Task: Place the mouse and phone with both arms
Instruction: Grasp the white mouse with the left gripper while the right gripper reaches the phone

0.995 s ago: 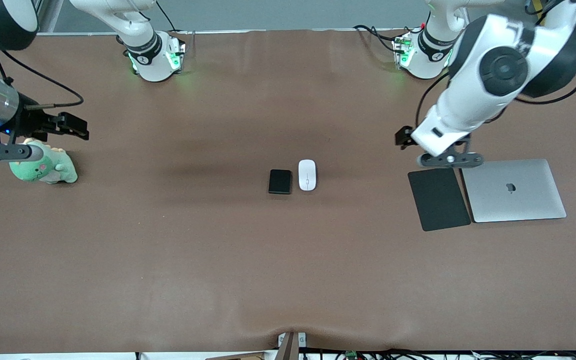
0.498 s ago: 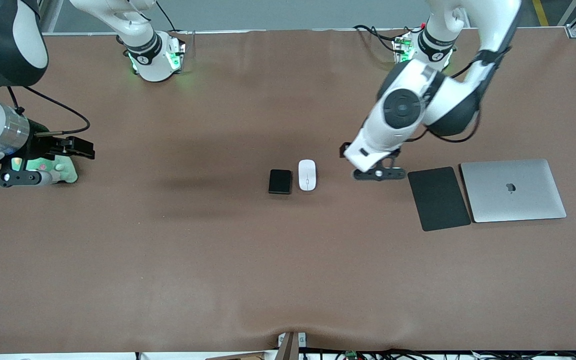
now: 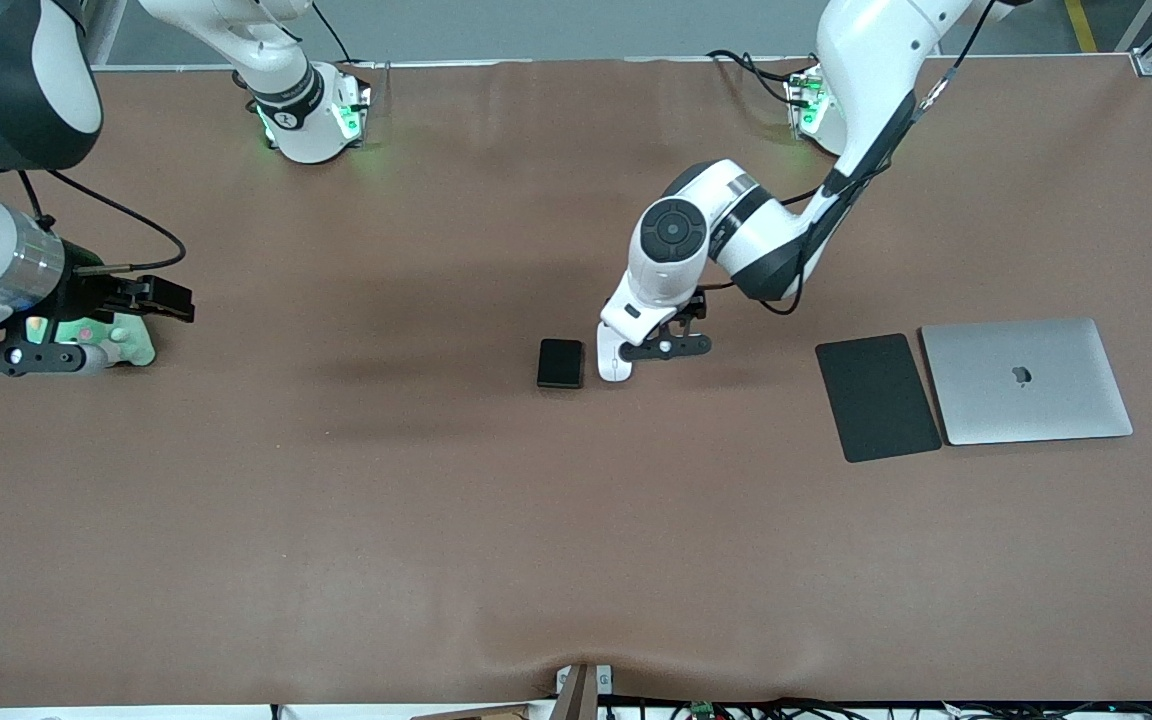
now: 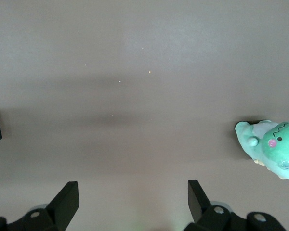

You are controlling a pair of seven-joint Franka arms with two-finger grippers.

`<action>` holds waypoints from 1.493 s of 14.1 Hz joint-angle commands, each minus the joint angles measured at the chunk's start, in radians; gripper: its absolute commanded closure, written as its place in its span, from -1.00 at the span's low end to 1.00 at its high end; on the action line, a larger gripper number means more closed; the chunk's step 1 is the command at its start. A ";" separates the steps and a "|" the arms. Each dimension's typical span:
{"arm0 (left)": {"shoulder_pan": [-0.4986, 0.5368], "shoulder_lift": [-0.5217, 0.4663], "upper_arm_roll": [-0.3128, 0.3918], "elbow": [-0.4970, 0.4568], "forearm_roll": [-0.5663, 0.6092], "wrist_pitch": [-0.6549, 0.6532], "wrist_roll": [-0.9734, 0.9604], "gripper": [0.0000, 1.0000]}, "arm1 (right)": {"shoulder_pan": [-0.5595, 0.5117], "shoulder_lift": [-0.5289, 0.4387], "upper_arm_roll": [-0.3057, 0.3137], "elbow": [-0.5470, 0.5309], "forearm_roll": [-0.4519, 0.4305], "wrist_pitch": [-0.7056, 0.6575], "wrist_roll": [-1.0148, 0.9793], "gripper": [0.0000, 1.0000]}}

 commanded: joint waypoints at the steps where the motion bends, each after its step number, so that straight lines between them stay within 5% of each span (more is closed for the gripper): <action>1: -0.026 0.065 0.000 0.033 0.045 0.055 -0.063 -0.89 | 0.003 0.040 0.002 0.016 -0.007 0.000 0.045 -1.00; 9: -0.087 0.208 0.007 0.143 0.163 0.098 -0.221 -0.87 | 0.035 0.060 0.010 0.001 0.013 0.005 0.165 -1.00; 21: -0.089 0.243 0.020 0.148 0.210 0.119 -0.218 -0.50 | 0.285 0.058 0.010 -0.084 0.064 0.186 0.305 -1.00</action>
